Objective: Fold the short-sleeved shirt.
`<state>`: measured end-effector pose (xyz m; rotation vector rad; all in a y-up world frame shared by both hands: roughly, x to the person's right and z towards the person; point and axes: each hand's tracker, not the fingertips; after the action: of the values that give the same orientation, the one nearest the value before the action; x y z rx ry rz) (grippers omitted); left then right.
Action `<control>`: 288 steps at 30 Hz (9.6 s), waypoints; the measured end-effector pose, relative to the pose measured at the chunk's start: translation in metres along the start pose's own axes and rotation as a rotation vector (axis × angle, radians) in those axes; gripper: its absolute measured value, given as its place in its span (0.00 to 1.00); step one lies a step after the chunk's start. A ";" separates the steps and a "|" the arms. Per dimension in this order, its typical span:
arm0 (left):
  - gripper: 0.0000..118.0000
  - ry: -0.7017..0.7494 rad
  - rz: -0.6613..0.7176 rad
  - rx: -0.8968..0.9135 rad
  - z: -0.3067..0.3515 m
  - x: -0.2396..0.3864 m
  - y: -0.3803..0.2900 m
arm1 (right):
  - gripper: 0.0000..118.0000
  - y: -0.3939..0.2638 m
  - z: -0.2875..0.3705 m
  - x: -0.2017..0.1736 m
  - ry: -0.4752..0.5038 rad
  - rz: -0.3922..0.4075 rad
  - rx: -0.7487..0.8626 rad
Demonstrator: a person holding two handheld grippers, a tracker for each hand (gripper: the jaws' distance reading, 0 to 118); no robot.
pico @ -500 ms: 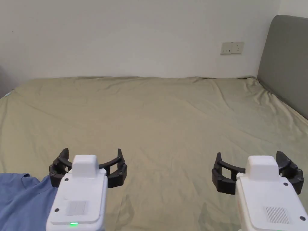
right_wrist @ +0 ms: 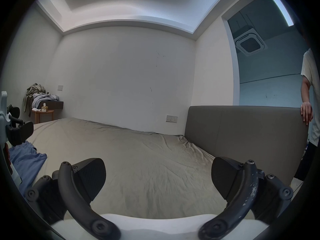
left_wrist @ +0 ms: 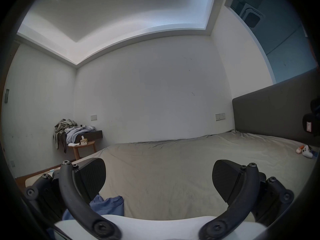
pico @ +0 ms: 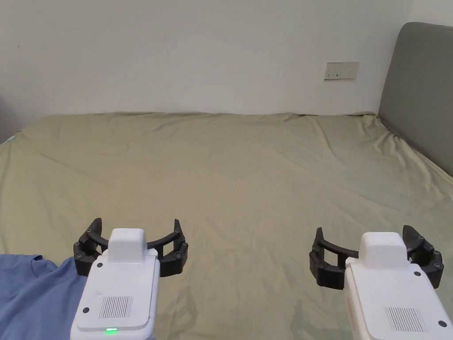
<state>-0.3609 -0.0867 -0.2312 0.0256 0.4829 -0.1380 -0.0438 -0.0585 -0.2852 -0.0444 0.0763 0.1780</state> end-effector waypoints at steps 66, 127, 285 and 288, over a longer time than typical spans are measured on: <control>0.00 0.540 -0.007 -0.171 0.088 -0.276 -0.020 | 0.01 0.054 0.003 -0.267 0.656 -0.044 0.055; 0.01 -0.023 0.373 -0.503 -0.056 -0.252 0.041 | 0.01 0.022 -0.046 -0.166 0.451 0.001 -0.073; 0.02 -0.084 0.275 -0.434 -0.297 -0.120 0.195 | 0.03 0.197 -0.306 0.098 0.085 -0.062 -0.279; 0.02 -0.041 0.295 -0.390 -0.329 -0.121 0.229 | 0.03 0.226 -0.329 0.103 0.049 -0.087 -0.237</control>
<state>-0.5872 0.1745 -0.4678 -0.2869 0.4536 0.2458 -0.0072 0.1651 -0.6296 -0.2875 0.1016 0.0986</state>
